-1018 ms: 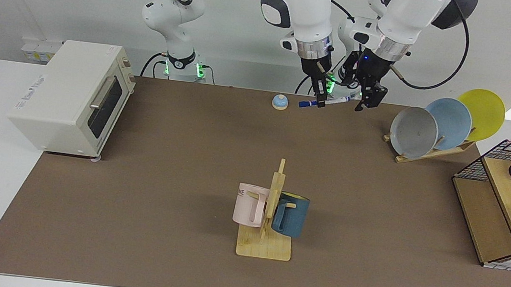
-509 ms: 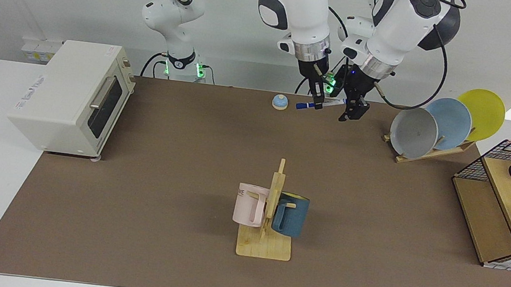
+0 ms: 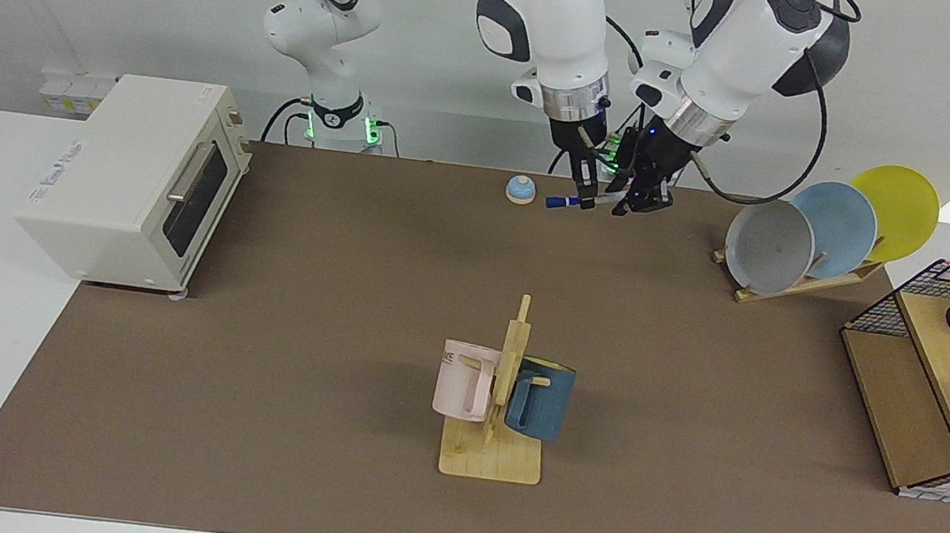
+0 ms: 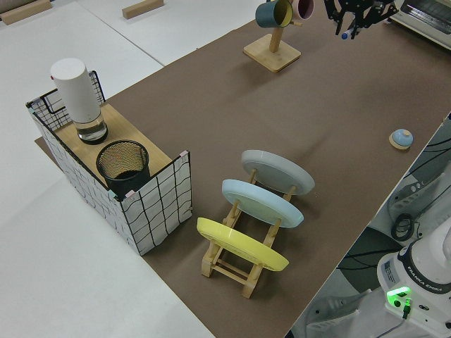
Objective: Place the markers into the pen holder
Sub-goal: 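Hold the marker with the right gripper while the left gripper grasps it, then open the right gripper and withdraw while the left gripper pulls back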
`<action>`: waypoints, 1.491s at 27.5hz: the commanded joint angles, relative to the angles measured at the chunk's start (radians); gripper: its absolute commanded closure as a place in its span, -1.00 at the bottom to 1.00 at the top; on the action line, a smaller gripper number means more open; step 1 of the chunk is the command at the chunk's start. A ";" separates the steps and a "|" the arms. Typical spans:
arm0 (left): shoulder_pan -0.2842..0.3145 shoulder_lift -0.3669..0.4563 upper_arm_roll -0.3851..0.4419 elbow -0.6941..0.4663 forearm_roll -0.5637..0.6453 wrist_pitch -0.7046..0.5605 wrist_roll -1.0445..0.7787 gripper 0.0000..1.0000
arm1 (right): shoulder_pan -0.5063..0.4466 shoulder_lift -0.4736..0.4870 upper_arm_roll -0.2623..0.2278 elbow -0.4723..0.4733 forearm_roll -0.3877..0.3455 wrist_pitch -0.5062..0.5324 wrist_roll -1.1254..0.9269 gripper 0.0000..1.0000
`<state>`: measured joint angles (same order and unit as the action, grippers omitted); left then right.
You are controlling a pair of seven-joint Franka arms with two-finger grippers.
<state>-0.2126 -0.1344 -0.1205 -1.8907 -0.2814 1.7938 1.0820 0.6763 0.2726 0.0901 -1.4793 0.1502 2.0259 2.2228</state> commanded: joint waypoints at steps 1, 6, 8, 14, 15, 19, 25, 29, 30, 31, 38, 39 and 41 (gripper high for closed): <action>-0.019 -0.011 0.012 -0.022 -0.019 0.038 0.006 0.27 | -0.011 0.005 0.008 0.001 0.031 0.008 -0.026 1.00; -0.022 -0.011 0.012 -0.022 -0.018 0.038 0.010 0.85 | -0.011 0.005 0.008 -0.006 0.032 0.014 -0.025 1.00; -0.022 -0.011 0.012 -0.024 -0.018 0.038 0.015 1.00 | -0.012 0.005 0.007 -0.009 0.032 0.014 -0.025 1.00; -0.021 -0.013 0.012 -0.025 -0.018 0.042 -0.020 1.00 | -0.012 0.005 0.008 -0.009 0.032 0.014 -0.026 1.00; -0.021 -0.013 0.013 -0.025 -0.018 0.041 -0.025 1.00 | -0.012 0.005 0.007 -0.009 0.032 0.014 -0.026 1.00; -0.021 -0.011 0.012 -0.024 -0.018 0.041 -0.030 1.00 | -0.021 0.005 0.007 -0.009 0.032 0.013 -0.026 1.00; -0.021 -0.011 0.013 -0.022 -0.015 0.036 -0.042 1.00 | -0.046 0.004 0.006 -0.015 0.014 -0.009 -0.046 -0.97; -0.021 -0.011 0.013 -0.022 -0.006 0.032 -0.060 1.00 | -0.095 -0.009 0.003 -0.042 0.023 -0.038 -0.130 -1.00; -0.021 -0.013 0.013 -0.022 -0.004 0.030 -0.060 1.00 | -0.109 -0.012 0.003 -0.044 0.028 -0.047 -0.161 -1.00; -0.021 -0.013 0.013 -0.022 -0.002 0.027 -0.060 1.00 | -0.119 -0.013 0.003 -0.044 0.029 -0.059 -0.187 -1.00; -0.019 -0.014 0.013 -0.021 0.047 0.012 -0.082 1.00 | -0.213 -0.075 0.002 -0.073 0.029 -0.167 -0.489 -1.00; -0.021 -0.017 0.013 -0.021 0.057 0.003 -0.097 1.00 | -0.227 -0.084 0.002 -0.084 0.028 -0.177 -0.535 -1.00; -0.021 -0.019 0.015 -0.018 0.077 -0.019 -0.120 1.00 | -0.254 -0.107 0.000 -0.108 0.025 -0.205 -0.635 -1.00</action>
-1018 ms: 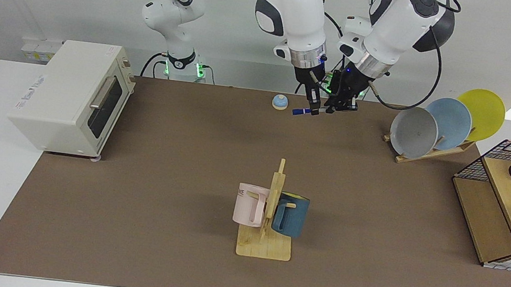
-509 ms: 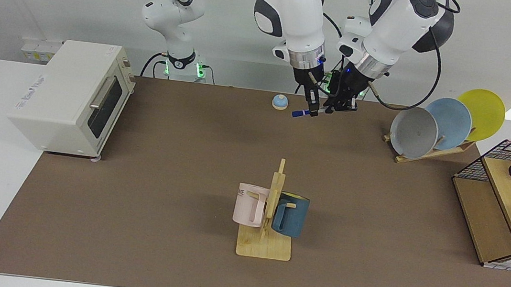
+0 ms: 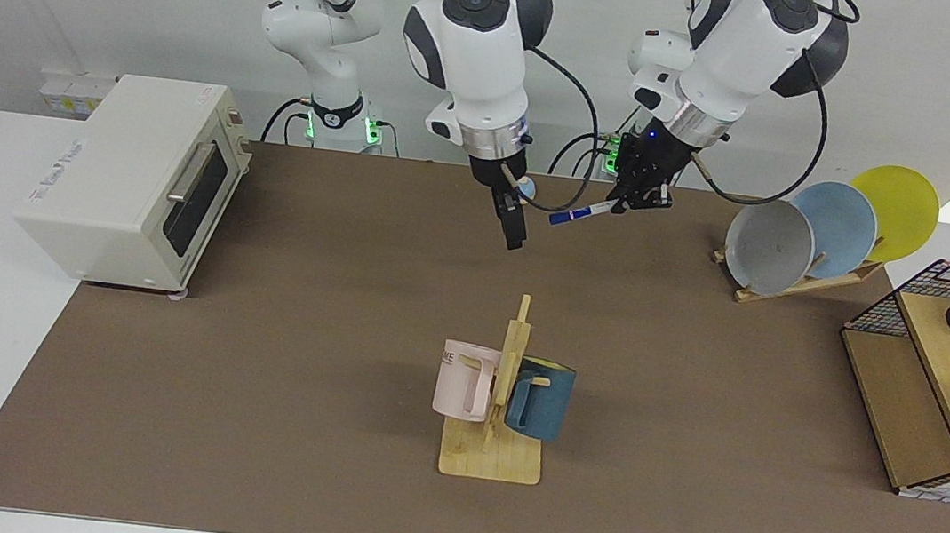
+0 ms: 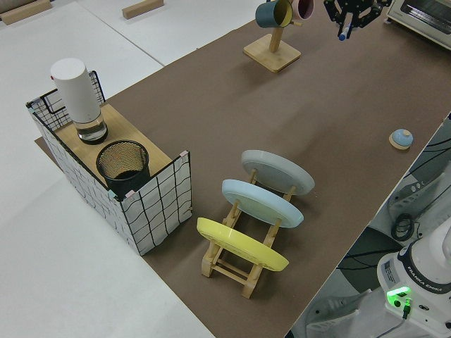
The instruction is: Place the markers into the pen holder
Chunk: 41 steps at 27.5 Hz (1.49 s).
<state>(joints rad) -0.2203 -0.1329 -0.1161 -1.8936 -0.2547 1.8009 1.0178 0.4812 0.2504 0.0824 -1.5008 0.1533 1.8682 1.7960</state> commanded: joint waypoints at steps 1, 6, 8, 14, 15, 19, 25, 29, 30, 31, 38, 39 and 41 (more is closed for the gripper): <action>-0.013 -0.022 0.009 -0.013 0.061 -0.034 -0.064 1.00 | -0.071 -0.098 0.008 -0.098 0.017 -0.060 -0.265 -1.00; -0.013 -0.033 0.009 -0.012 0.132 -0.052 -0.071 1.00 | -0.154 -0.154 0.007 -0.119 0.005 -0.138 -0.544 -1.00; -0.011 -0.040 0.009 -0.010 0.147 -0.066 -0.076 1.00 | -0.199 -0.172 0.005 -0.118 0.003 -0.173 -0.656 -1.00; -0.008 -0.071 0.010 -0.008 0.244 -0.106 -0.076 1.00 | -0.283 -0.218 0.005 -0.118 -0.058 -0.257 -0.999 -1.00; -0.007 -0.074 0.010 -0.007 0.259 -0.107 -0.076 1.00 | -0.289 -0.223 0.005 -0.118 -0.072 -0.262 -1.041 -1.00; -0.002 -0.079 0.016 0.001 0.324 -0.133 -0.076 1.00 | -0.320 -0.230 0.005 -0.115 -0.107 -0.268 -1.161 -1.00; 0.016 -0.079 0.024 0.014 0.485 -0.140 -0.067 1.00 | -0.363 -0.237 0.005 -0.110 -0.124 -0.267 -1.322 -1.00; 0.062 -0.065 0.024 0.060 0.570 -0.133 -0.048 1.00 | -0.372 -0.240 0.005 -0.107 -0.139 -0.267 -1.421 -1.00; 0.070 -0.060 0.024 0.076 0.587 -0.130 -0.035 1.00 | -0.374 -0.240 0.004 -0.105 -0.146 -0.264 -1.449 -1.00; 0.075 -0.053 0.024 0.087 0.609 -0.129 -0.010 1.00 | -0.375 -0.241 0.004 -0.105 -0.153 -0.258 -1.472 -1.00; 0.111 -0.034 0.024 0.139 0.762 -0.121 0.074 1.00 | -0.406 -0.235 0.005 -0.092 -0.166 -0.254 -1.511 -1.00; 0.121 -0.034 0.024 0.139 0.784 -0.114 0.079 1.00 | -0.406 -0.235 0.005 -0.092 -0.163 -0.254 -1.511 -1.00; 0.133 -0.033 0.024 0.145 0.840 -0.100 0.088 1.00 | -0.409 -0.237 0.005 -0.090 -0.163 -0.253 -1.511 -1.00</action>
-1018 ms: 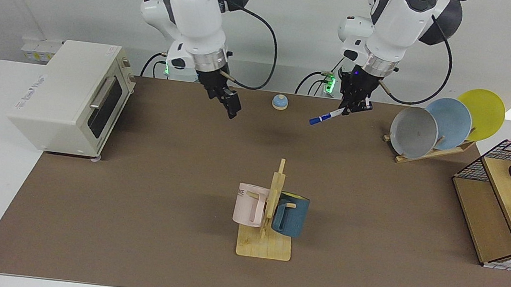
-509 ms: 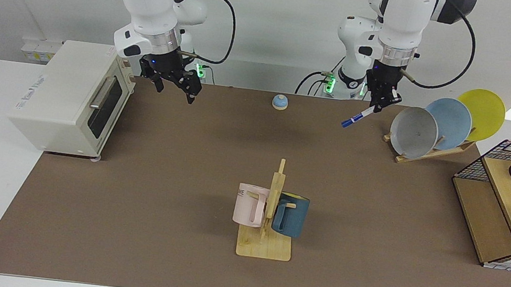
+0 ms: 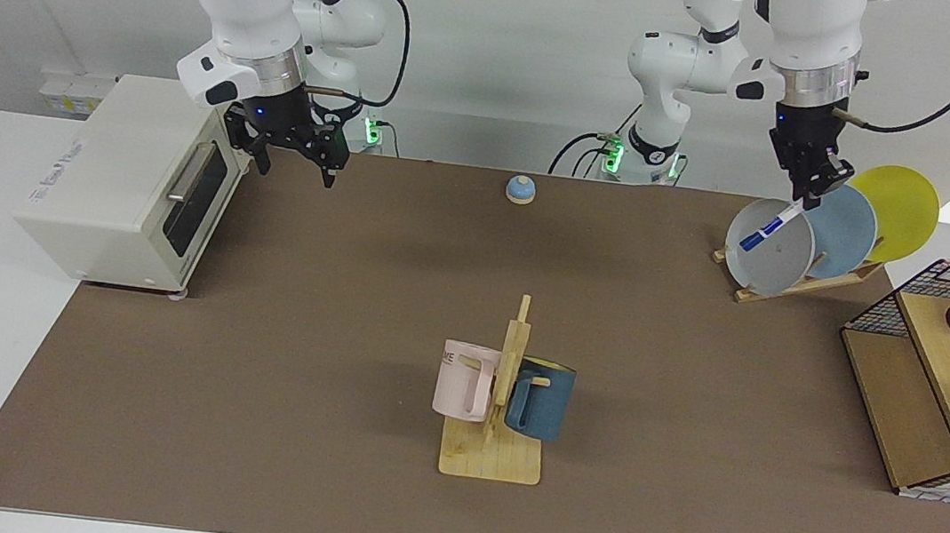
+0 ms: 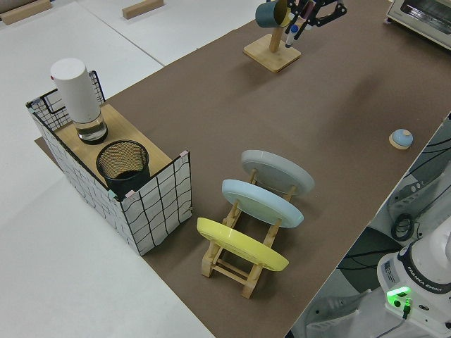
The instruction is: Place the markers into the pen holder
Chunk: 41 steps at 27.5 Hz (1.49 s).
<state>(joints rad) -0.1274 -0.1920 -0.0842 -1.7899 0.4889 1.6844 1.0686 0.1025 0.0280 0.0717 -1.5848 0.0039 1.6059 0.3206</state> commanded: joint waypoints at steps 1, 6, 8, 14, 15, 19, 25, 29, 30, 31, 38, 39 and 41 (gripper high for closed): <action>0.044 0.025 -0.008 0.041 0.117 0.029 0.043 1.00 | -0.032 -0.013 0.016 -0.006 -0.018 0.009 -0.035 -1.00; 0.098 0.026 -0.002 0.084 0.160 0.060 0.161 1.00 | -0.038 0.009 0.014 0.038 -0.024 0.000 -0.058 -1.00; 0.109 0.031 -0.002 0.101 0.201 0.061 0.211 1.00 | -0.050 0.012 0.014 0.042 -0.018 -0.003 -0.077 -1.00; 0.109 0.048 0.050 0.122 0.286 0.067 0.410 1.00 | -0.061 0.012 0.016 0.048 -0.021 -0.009 -0.078 -1.00; 0.107 0.051 0.067 0.127 0.301 0.069 0.434 1.00 | -0.061 0.012 0.016 0.058 -0.022 -0.015 -0.078 -1.00; 0.109 0.068 0.093 0.152 0.352 0.083 0.537 1.00 | -0.064 0.032 0.016 0.109 -0.022 -0.060 -0.080 -1.00; 0.110 0.123 0.144 0.234 0.384 0.080 0.697 1.00 | -0.055 0.055 0.014 0.163 -0.042 -0.104 -0.101 -1.00; 0.130 0.158 0.173 0.261 0.401 0.084 0.775 1.00 | -0.063 0.079 0.016 0.215 -0.051 -0.142 -0.109 -1.00; 0.132 0.166 0.175 0.261 0.405 0.084 0.783 1.00 | -0.066 0.084 0.016 0.226 -0.051 -0.153 -0.113 -1.00; 0.133 0.170 0.175 0.261 0.410 0.086 0.786 1.00 | -0.066 0.087 0.014 0.233 -0.051 -0.162 -0.120 -1.00; 0.135 0.184 0.202 0.256 0.408 0.093 0.815 1.00 | -0.066 0.069 0.011 0.238 -0.058 -0.208 -0.129 -1.00; 0.144 0.184 0.202 0.253 0.405 0.093 0.815 1.00 | -0.066 0.060 0.011 0.236 -0.059 -0.207 -0.129 -1.00; 0.150 0.187 0.201 0.251 0.411 0.092 0.817 1.00 | -0.076 0.032 0.011 0.220 -0.055 -0.201 -0.129 -1.00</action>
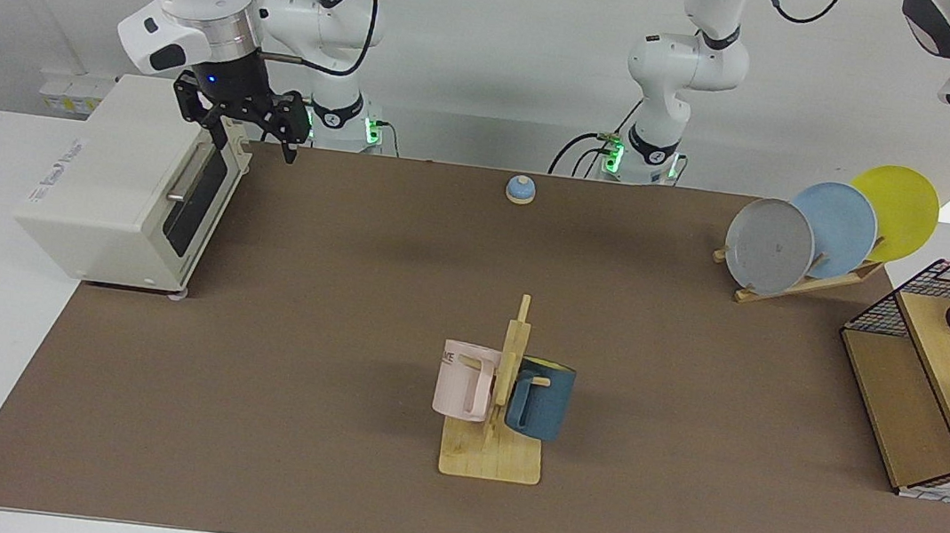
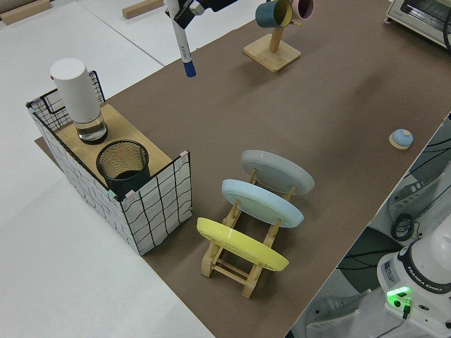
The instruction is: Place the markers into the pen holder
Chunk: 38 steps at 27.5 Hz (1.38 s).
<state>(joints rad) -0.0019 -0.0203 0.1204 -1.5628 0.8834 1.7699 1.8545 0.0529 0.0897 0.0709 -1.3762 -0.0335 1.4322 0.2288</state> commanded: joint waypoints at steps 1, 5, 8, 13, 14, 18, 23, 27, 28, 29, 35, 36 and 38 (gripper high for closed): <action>0.026 0.017 -0.001 0.023 0.020 0.008 0.031 1.00 | -0.036 -0.047 0.013 -0.015 -0.016 -0.029 -0.040 -1.00; 0.051 0.028 0.005 0.006 0.022 0.036 0.035 1.00 | -0.050 -0.113 0.014 -0.130 -0.009 0.011 -0.043 -1.00; 0.060 0.054 0.005 0.007 0.026 0.057 0.043 1.00 | -0.064 -0.159 0.014 -0.208 -0.003 0.057 -0.043 -1.00; 0.092 0.083 0.004 0.006 0.023 0.092 0.058 1.00 | -0.064 -0.222 0.014 -0.314 0.003 0.122 -0.042 -1.00; 0.094 0.085 0.005 0.006 0.017 0.100 0.071 1.00 | -0.064 -0.232 0.014 -0.332 0.003 0.129 -0.040 -1.00; 0.114 0.088 0.005 -0.002 -0.003 0.112 0.095 1.00 | -0.059 -0.258 0.014 -0.380 0.003 0.163 -0.020 -1.00; 0.140 0.092 0.005 -0.011 -0.004 0.144 0.097 1.00 | -0.062 -0.263 0.014 -0.392 0.004 0.165 -0.020 -1.00; 0.171 0.094 0.008 -0.011 0.002 0.186 0.092 1.00 | -0.058 -0.254 0.014 -0.382 0.004 0.166 -0.023 -1.00; 0.180 0.095 0.008 -0.011 0.003 0.201 0.091 1.00 | -0.056 -0.252 0.015 -0.380 0.009 0.166 -0.023 -1.00; 0.189 0.097 0.010 -0.011 0.005 0.213 0.089 1.00 | -0.058 -0.252 0.015 -0.380 0.015 0.166 -0.022 -1.00; 0.206 0.151 0.010 0.001 0.031 0.233 0.031 1.00 | -0.062 -0.246 0.014 -0.376 0.063 0.160 -0.014 -1.00; 0.204 0.161 0.012 0.004 0.031 0.243 0.026 1.00 | -0.061 -0.242 0.014 -0.373 0.063 0.157 -0.014 -1.00; 0.220 0.175 0.012 0.010 0.029 0.266 0.026 1.00 | -0.054 -0.234 0.015 -0.370 0.061 0.157 -0.016 -1.00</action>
<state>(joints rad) 0.1939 0.1059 0.1355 -1.5670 0.8915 1.9819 1.9176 0.0094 -0.1432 0.0760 -1.7300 0.0026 1.5723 0.2211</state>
